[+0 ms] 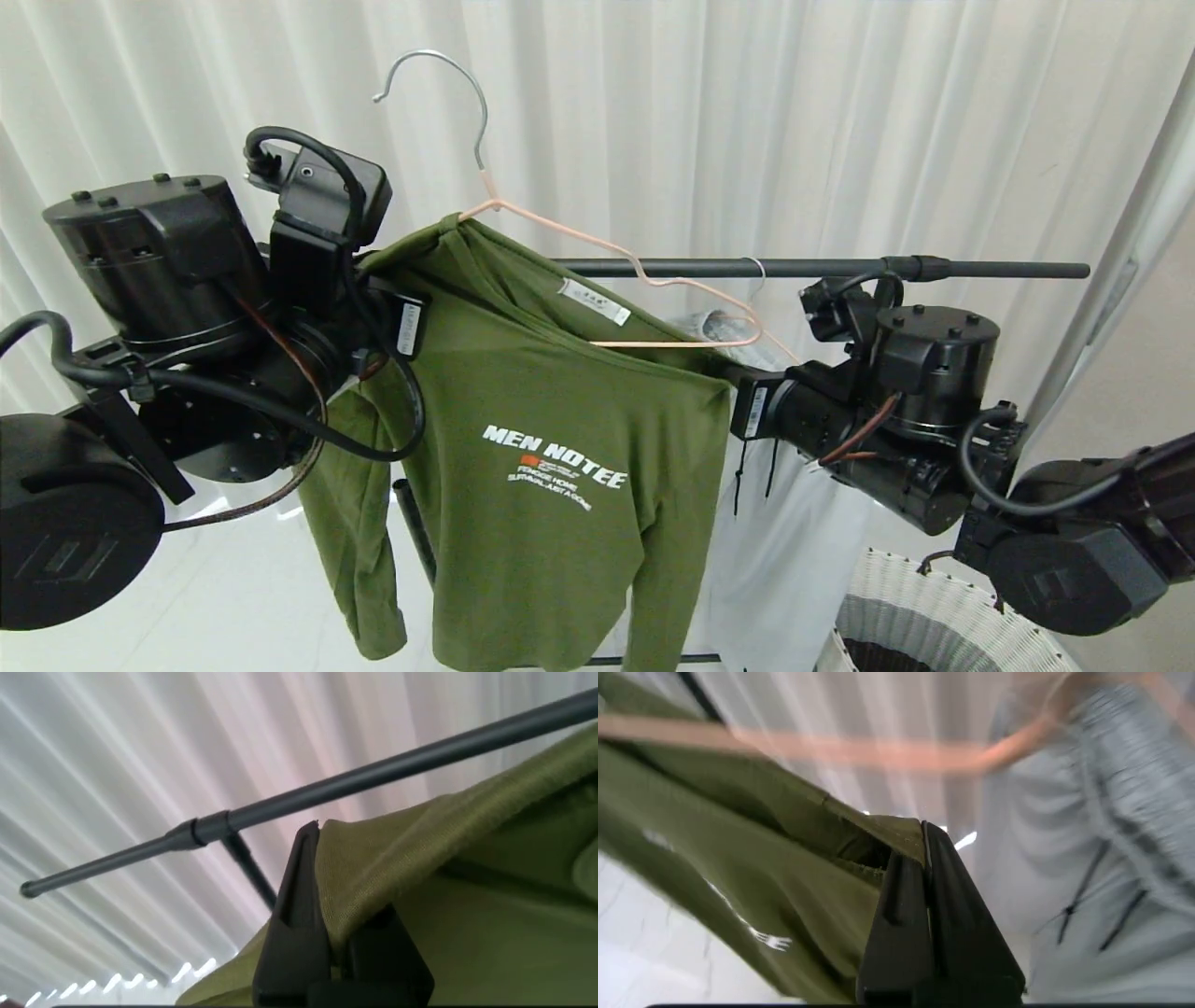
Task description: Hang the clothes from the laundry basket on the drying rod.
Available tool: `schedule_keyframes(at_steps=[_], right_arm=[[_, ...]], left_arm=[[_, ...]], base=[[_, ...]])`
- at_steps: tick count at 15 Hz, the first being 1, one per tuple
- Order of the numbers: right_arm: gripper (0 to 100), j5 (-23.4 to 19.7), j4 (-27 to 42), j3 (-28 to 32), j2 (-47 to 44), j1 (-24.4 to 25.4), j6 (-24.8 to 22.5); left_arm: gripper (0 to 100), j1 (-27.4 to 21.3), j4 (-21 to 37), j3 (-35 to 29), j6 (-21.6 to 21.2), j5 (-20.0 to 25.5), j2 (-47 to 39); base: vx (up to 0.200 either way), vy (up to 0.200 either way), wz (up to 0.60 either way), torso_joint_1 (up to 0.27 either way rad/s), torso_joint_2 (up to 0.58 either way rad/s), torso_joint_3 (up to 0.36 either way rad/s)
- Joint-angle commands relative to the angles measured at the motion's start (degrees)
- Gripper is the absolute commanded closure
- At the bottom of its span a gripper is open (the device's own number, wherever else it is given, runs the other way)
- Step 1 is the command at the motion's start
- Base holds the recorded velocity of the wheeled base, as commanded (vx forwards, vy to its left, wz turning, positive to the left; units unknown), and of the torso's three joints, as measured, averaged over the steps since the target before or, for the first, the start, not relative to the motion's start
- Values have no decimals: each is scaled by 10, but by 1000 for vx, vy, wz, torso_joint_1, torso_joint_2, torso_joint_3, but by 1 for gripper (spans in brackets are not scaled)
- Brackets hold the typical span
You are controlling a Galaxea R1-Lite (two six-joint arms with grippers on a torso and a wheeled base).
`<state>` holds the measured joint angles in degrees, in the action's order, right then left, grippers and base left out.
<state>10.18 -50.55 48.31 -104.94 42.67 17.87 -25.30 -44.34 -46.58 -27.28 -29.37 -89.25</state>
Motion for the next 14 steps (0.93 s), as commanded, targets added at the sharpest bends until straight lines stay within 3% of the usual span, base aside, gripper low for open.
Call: schedule_keyframes(at_steps=[1,7,12,13,14], right_arm=[[100,0,0,-1,20,-14,0],[100,-39,1,3,61,-34,-2],[100,-73,5,-13,105,-30,-10],[0,-82,5,-23,114,-30,-16],[0,-85,5,-30,121,-31,-19]], left_arm=[[100,7,0,3,-3,-3,0],[100,17,-1,26,-45,-5,-4],[100,17,-1,28,-42,-13,-10],[100,16,-1,28,-39,-12,-12],[100,15,-1,29,-38,-11,-13]], base=[[0,0,0,0,0,0],[0,0,0,0,0,0],[0,0,0,0,0,0],[0,0,0,0,0,0],[0,0,0,0,0,0]])
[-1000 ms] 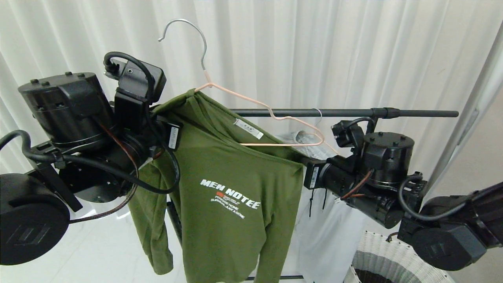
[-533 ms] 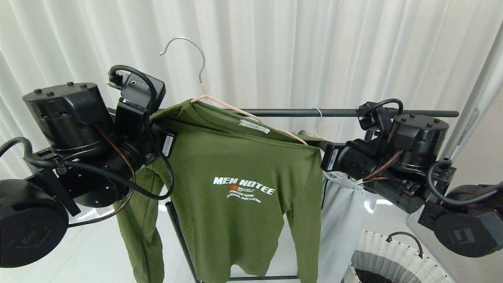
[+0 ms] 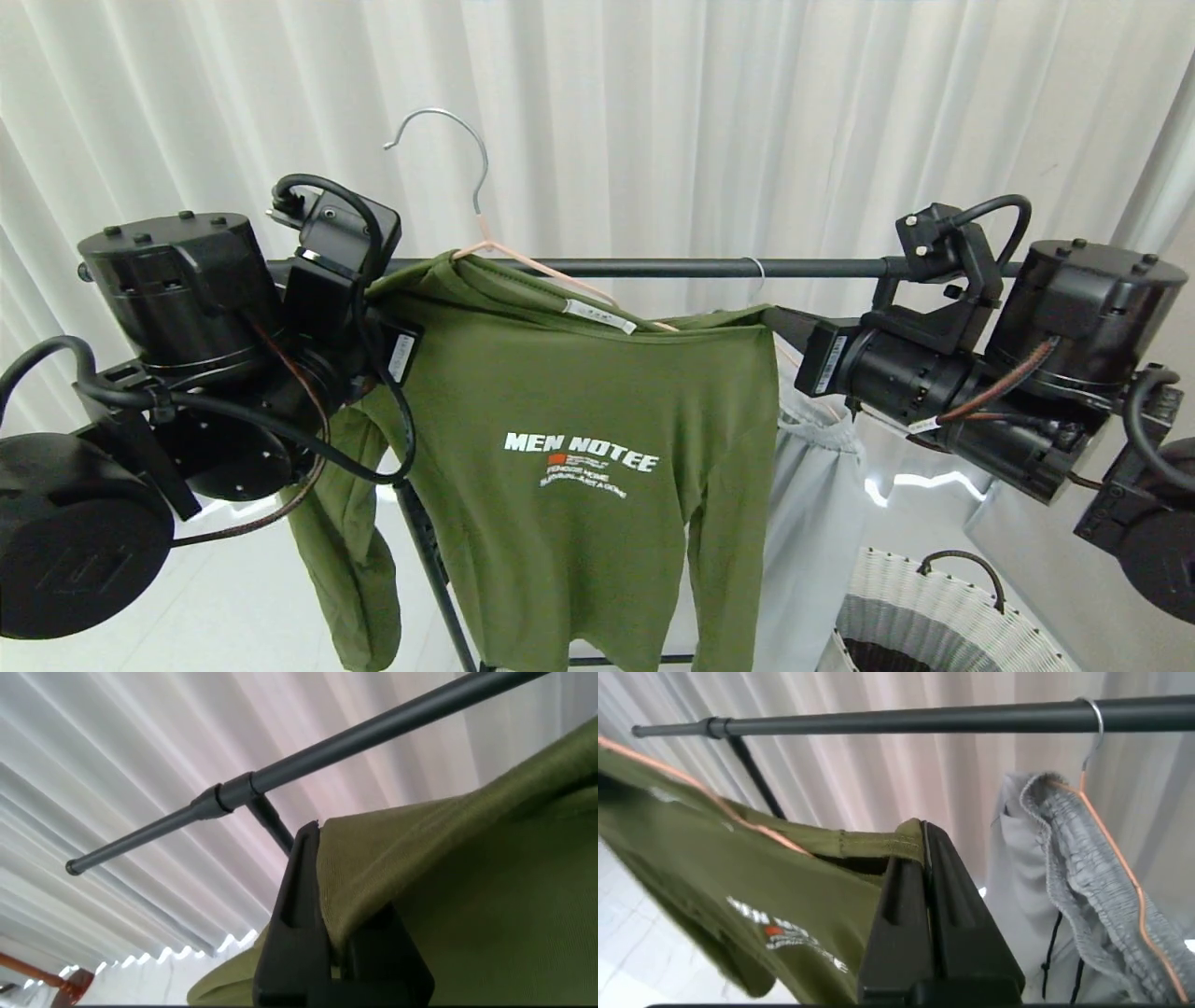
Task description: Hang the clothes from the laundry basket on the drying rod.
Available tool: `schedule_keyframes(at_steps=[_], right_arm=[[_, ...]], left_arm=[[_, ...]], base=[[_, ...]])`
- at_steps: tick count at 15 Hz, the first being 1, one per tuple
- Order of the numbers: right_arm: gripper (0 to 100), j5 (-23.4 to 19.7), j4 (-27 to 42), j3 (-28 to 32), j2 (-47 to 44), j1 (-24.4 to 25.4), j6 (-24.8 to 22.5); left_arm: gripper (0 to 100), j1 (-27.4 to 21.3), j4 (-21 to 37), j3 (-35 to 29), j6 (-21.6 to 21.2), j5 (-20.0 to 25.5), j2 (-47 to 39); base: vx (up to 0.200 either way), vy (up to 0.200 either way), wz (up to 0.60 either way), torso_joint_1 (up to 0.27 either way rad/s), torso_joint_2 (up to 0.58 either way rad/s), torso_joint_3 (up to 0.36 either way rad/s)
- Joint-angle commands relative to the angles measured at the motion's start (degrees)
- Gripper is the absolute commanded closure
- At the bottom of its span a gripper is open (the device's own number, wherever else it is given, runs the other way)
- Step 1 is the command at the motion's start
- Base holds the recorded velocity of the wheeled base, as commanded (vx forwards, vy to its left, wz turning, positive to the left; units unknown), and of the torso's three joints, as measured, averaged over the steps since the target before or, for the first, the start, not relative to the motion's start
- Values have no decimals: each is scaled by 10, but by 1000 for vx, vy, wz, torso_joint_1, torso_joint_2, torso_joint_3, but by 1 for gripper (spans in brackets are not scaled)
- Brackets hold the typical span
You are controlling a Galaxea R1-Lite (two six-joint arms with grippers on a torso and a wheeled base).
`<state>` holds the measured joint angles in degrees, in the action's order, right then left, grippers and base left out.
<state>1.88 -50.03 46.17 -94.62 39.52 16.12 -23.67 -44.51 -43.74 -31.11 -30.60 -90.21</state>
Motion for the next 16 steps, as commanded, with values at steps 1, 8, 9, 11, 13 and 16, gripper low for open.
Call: schedule_keyframes(at_steps=[1,8,9,11,13,16], right_arm=[[0,-3,-1,-13,22,0,-2],[0,-59,139,5,72,-7,-95],[0,-61,142,7,73,-7,-98],[0,-87,145,23,68,-2,-108],[0,-118,177,46,61,13,-115],[0,-124,249,97,45,35,-156]], left_arm=[[100,-3,0,1,3,2,-3],[100,-37,-1,-2,43,3,-20],[100,-38,-1,1,48,4,-21],[100,-54,-1,1,49,4,-22],[100,-67,-1,-1,47,4,-26],[100,-72,-1,-2,46,4,-29]], base=[[0,0,0,0,0,0],[0,0,0,0,0,0],[0,0,0,0,0,0],[0,0,0,0,0,0],[0,0,0,0,0,0],[0,0,0,0,0,0]])
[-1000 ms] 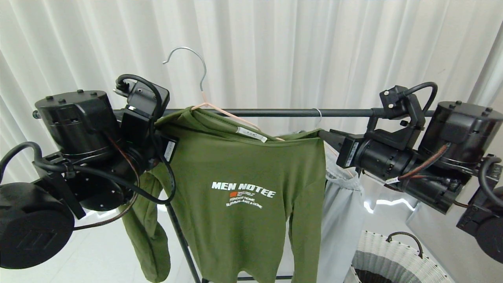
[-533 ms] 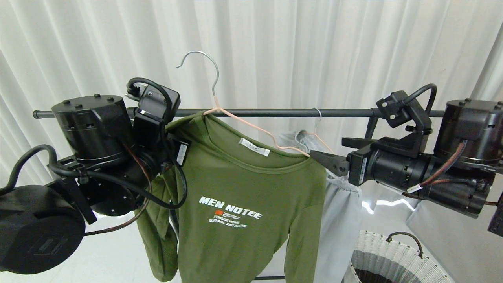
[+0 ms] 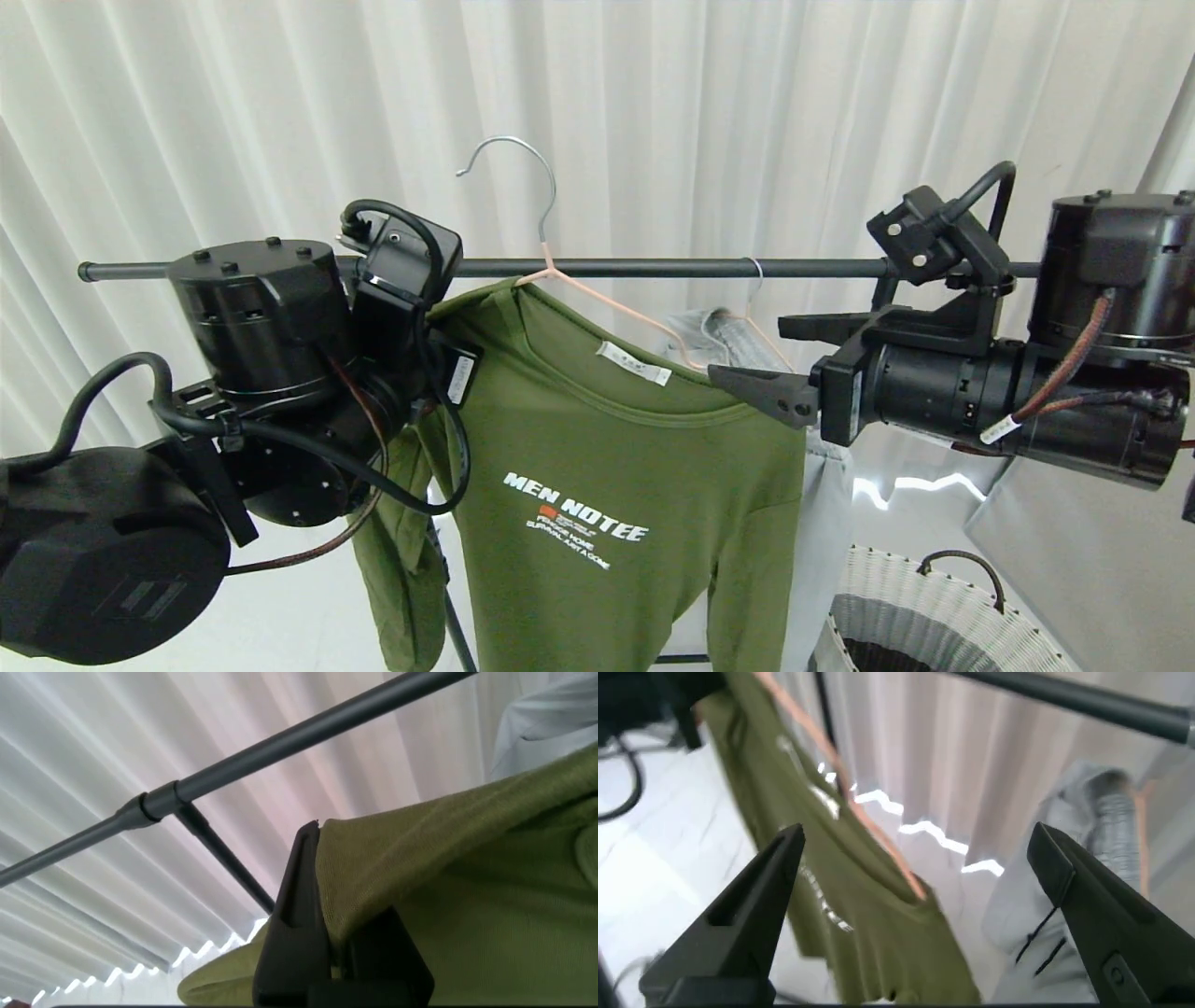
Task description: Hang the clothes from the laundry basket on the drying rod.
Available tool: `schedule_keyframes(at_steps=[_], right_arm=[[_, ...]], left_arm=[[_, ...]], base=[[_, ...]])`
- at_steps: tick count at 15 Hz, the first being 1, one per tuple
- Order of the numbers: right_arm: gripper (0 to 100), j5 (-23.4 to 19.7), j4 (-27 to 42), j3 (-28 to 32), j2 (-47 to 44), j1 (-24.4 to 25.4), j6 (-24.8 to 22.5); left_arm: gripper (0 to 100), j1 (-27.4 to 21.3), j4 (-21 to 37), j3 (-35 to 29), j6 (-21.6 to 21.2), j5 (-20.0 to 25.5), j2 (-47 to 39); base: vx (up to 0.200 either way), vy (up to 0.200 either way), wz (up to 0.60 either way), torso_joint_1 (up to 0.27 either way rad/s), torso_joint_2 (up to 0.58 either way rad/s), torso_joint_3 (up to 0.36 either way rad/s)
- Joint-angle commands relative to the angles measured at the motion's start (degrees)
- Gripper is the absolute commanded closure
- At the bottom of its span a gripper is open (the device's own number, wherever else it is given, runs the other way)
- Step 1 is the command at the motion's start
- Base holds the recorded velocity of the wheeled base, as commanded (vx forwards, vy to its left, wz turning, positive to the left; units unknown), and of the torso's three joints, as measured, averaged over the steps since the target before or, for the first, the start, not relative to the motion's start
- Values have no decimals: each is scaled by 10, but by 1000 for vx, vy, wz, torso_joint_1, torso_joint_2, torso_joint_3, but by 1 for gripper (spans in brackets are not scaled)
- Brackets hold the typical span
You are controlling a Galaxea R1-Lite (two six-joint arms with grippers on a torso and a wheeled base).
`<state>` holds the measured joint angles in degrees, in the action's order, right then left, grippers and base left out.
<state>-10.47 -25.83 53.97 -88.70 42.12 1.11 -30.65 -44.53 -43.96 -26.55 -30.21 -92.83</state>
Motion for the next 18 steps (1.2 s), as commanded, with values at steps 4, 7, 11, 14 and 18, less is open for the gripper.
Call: schedule_keyframes(at_steps=[4,7,11,14,18], right_arm=[[0,23,10,62,-74,21,-27],[0,39,10,104,-107,24,-37],[0,81,9,133,-129,20,-60],[0,85,6,133,-130,24,-84],[0,124,6,133,-127,41,-153]], left_arm=[[100,-10,0,1,1,-1,-1],[100,-19,0,3,3,-1,-2],[100,-27,0,3,3,-2,-1],[100,-34,1,4,1,-9,-3],[100,-58,0,-2,-3,-62,-18]], base=[[0,0,0,0,0,0],[0,0,0,0,0,0],[0,0,0,0,0,0],[0,0,0,0,0,0],[0,0,0,0,0,0]])
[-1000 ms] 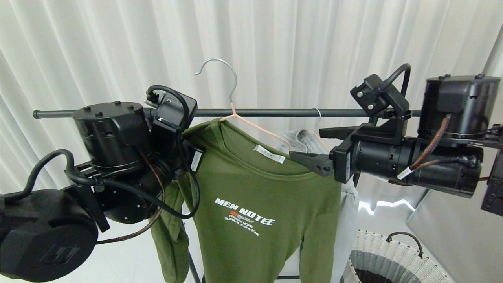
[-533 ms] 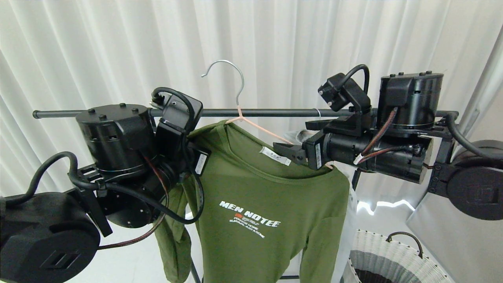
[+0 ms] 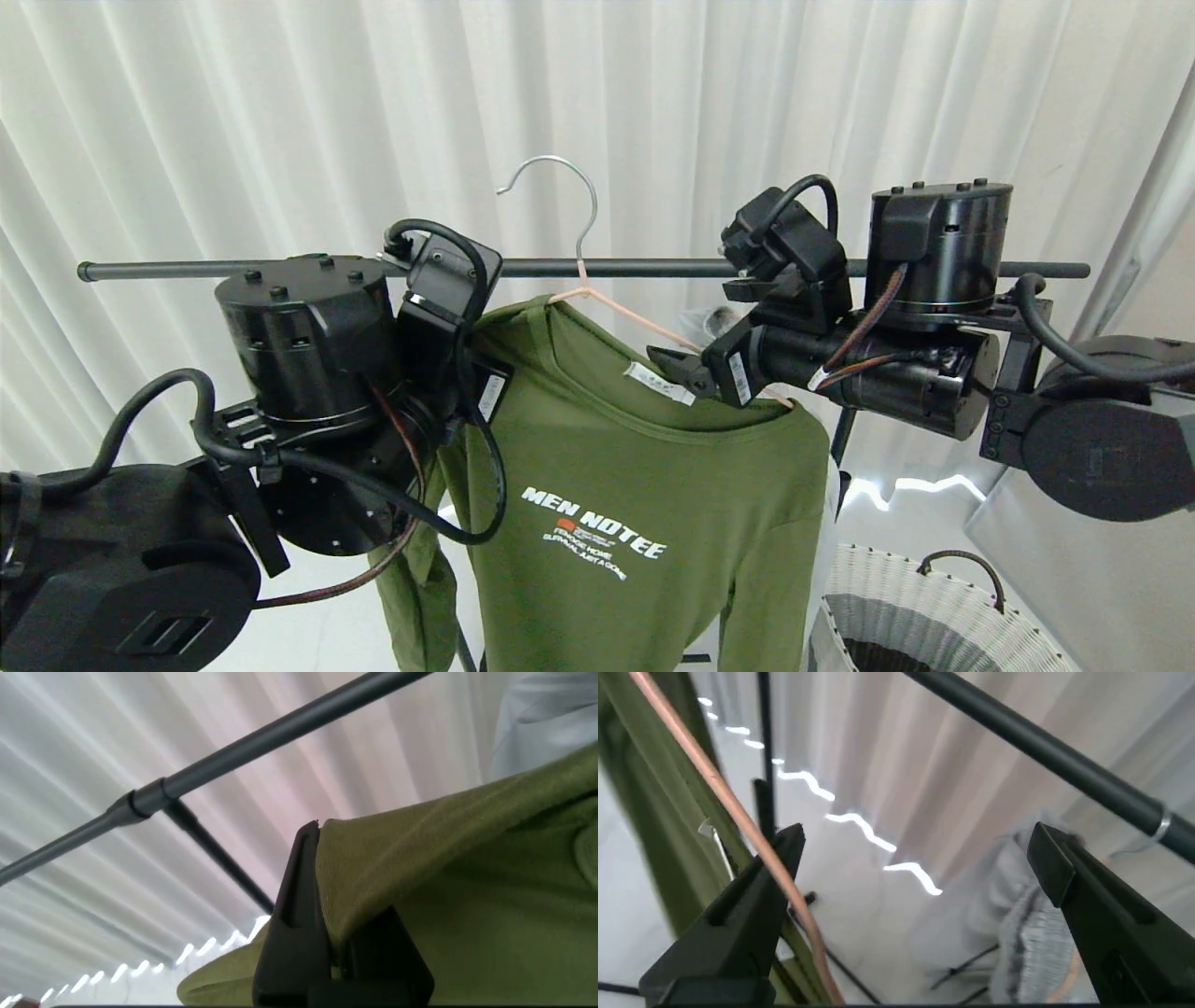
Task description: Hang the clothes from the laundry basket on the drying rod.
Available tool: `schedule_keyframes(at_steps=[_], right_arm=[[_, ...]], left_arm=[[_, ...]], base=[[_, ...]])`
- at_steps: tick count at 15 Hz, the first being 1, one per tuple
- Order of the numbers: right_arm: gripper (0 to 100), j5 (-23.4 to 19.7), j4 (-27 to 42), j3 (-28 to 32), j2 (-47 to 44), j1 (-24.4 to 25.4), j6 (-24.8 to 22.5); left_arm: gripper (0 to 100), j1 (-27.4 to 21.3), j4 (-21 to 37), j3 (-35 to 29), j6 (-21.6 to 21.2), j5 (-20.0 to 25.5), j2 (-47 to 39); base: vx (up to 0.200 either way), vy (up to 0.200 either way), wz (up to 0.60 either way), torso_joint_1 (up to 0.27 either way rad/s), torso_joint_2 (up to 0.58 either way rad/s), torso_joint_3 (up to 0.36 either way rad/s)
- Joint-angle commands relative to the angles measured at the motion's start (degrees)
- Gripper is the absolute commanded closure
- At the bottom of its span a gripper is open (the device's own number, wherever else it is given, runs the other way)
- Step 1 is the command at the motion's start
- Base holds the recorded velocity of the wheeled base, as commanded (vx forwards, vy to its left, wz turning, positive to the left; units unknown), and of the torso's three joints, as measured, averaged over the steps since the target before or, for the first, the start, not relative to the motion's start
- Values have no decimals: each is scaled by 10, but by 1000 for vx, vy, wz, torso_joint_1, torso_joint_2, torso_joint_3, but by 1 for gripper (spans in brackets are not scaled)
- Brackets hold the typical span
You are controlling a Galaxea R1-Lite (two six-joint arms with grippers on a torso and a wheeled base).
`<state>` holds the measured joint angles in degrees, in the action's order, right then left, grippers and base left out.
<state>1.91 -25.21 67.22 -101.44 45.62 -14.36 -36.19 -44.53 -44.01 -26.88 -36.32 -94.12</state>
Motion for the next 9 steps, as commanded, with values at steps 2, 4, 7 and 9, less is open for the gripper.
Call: schedule_keyframes(at_steps=[2,4,7,9], right_arm=[[0,8,0,1,-3,9,-37],[0,10,0,0,-4,11,-44],[100,13,0,-1,0,19,-44],[100,14,0,-2,1,26,-44]], left_arm=[[100,-12,0,-3,1,-1,-4],[100,-19,0,-3,0,-2,-2],[100,-19,0,-3,0,-2,-4],[100,-20,0,-3,0,-1,-4]], base=[[0,0,0,0,0,0],[0,0,0,0,0,0],[0,0,0,0,0,0],[0,0,0,0,0,0]])
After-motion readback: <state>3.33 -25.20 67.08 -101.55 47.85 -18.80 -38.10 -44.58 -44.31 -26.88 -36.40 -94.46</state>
